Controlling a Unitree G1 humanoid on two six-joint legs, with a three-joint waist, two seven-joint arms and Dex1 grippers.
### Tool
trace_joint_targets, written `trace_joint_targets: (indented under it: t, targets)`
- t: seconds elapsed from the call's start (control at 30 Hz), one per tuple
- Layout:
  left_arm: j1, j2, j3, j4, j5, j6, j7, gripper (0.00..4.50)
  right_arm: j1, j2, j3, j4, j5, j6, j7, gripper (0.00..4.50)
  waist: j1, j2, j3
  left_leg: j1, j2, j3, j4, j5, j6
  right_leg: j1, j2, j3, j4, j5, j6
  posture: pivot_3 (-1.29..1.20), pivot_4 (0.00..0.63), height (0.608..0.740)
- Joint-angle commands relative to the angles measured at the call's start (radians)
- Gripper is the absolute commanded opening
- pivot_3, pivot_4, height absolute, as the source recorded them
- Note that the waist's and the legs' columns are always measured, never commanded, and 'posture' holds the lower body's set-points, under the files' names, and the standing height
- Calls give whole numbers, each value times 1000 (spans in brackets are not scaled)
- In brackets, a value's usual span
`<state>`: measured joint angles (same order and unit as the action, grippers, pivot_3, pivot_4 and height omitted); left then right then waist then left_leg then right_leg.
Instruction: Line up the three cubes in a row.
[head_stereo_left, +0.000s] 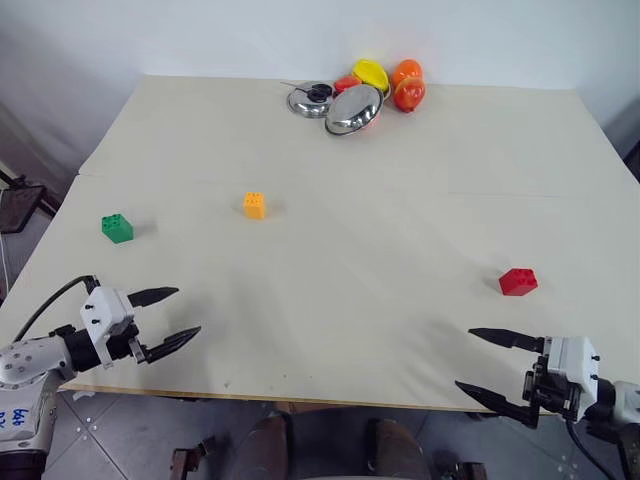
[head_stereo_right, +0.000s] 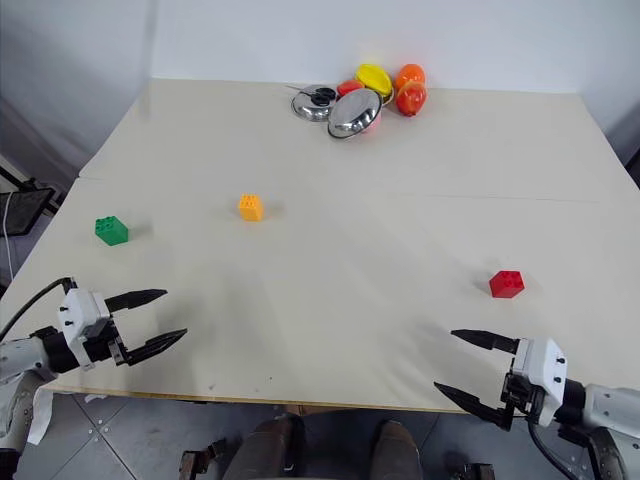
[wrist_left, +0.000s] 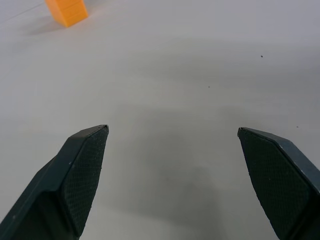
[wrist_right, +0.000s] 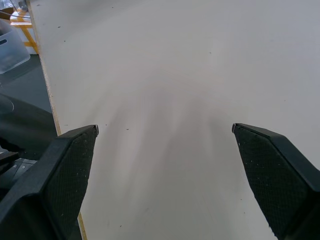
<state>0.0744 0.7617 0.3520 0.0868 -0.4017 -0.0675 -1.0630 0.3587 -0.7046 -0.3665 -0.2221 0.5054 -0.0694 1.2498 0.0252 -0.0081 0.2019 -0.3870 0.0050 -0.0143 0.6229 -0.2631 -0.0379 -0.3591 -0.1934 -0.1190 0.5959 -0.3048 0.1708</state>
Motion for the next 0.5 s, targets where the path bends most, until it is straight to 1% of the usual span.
trace_joint_targets:
  t: [0.03,0.07,0.1,0.17,0.27,0.37,0.5]
  targets:
    - [-4,-8,5,-29,-30,1,-8,4366,-13,7,-23,-2,22,-10,-25,4500,0,0,0,0,0,0,0,0,0,0,0,0,0,0,0,0,150,740]
    - [-5,-14,2,-42,-45,18,-11,4366,-16,12,-28,-3,27,-6,-37,4500,0,0,0,0,1,0,1,0,0,0,1,0,0,0,0,0,150,740]
    - [-8,-29,2,-78,-91,43,-20,4366,-14,17,-46,-5,36,-5,-52,4500,0,0,0,0,2,0,1,-1,0,0,2,1,0,0,0,0,150,740]
    - [-39,-36,-46,-153,-133,90,-53,4366,-1,34,-119,-12,70,17,-114,4500,5,0,0,-1,6,1,6,-4,-1,0,6,2,0,1,-1,0,150,740]
    - [-112,-70,-93,-194,-148,128,-32,4366,14,51,-199,-27,107,50,-189,4500,17,0,0,-1,8,1,9,-6,-1,1,8,2,0,1,-2,0,150,740]
    - [-200,-119,-174,-230,-135,127,-36,4366,38,83,-298,-35,140,82,-290,4500,20,1,-1,0,9,3,9,-6,-1,1,9,4,0,2,-3,0,150,740]
    - [-265,-157,-271,-275,-138,178,-58,4366,125,145,-438,-37,178,118,-392,4500,25,3,-2,0,9,5,9,-6,-1,0,10,5,0,2,-3,0,150,740]
